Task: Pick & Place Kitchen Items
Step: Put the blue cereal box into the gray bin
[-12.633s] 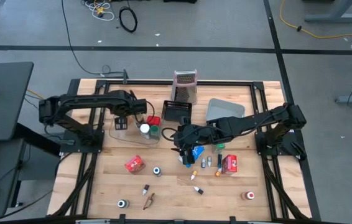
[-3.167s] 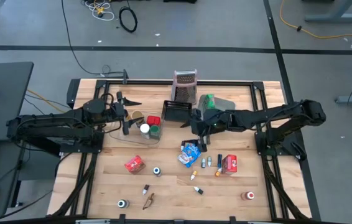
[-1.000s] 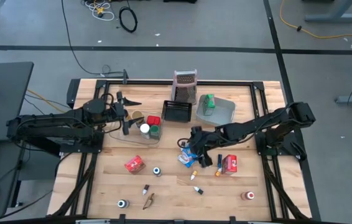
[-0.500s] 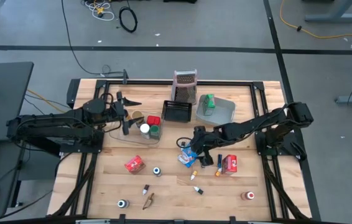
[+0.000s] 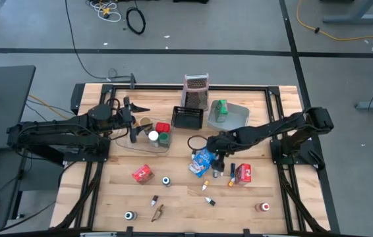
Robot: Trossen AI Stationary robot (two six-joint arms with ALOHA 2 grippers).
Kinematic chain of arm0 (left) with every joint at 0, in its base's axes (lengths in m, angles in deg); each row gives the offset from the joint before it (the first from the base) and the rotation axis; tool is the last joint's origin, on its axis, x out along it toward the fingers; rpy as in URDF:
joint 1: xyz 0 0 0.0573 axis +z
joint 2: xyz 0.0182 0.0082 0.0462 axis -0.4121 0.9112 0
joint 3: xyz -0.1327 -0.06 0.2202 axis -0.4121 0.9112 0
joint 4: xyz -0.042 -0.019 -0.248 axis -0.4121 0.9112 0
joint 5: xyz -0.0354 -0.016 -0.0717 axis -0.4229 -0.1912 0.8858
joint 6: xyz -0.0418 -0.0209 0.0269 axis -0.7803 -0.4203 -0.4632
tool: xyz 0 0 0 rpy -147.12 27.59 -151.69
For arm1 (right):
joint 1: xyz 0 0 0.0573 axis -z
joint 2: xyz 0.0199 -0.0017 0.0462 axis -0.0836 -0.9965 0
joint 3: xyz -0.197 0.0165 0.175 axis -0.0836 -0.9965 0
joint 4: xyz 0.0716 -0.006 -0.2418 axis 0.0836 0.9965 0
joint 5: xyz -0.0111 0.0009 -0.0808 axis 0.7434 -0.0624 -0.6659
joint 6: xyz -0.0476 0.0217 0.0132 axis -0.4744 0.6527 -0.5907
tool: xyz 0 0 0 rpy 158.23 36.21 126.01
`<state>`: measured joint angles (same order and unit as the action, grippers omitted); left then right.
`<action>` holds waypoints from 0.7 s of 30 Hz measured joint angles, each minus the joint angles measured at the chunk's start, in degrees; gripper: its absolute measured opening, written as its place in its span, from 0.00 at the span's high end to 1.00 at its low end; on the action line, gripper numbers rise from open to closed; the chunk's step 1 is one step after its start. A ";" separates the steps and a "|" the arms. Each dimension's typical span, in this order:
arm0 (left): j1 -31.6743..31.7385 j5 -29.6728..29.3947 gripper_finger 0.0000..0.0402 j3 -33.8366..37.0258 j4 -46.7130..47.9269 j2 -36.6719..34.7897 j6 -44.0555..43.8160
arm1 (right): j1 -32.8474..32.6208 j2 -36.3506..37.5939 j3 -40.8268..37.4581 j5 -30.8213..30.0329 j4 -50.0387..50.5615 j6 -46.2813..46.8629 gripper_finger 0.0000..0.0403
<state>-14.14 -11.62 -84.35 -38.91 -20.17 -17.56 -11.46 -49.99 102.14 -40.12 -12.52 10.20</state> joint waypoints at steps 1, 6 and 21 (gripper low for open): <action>0.00 0.00 0.28 0.00 -0.04 -0.01 -0.70 | 0.44 0.00 0.00 0.03 0.50 2.23 0.04; 0.02 -0.02 0.28 0.00 0.00 0.01 -4.07 | 2.63 0.00 0.00 0.78 0.24 7.83 0.04; 0.00 -0.02 0.28 0.00 -0.09 0.01 -7.49 | 4.84 -5.11 0.00 8.02 -5.53 15.78 0.46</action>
<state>-14.13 -11.64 -84.35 -39.00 -20.16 -25.05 -6.62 -55.11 102.14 -32.10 -18.05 25.98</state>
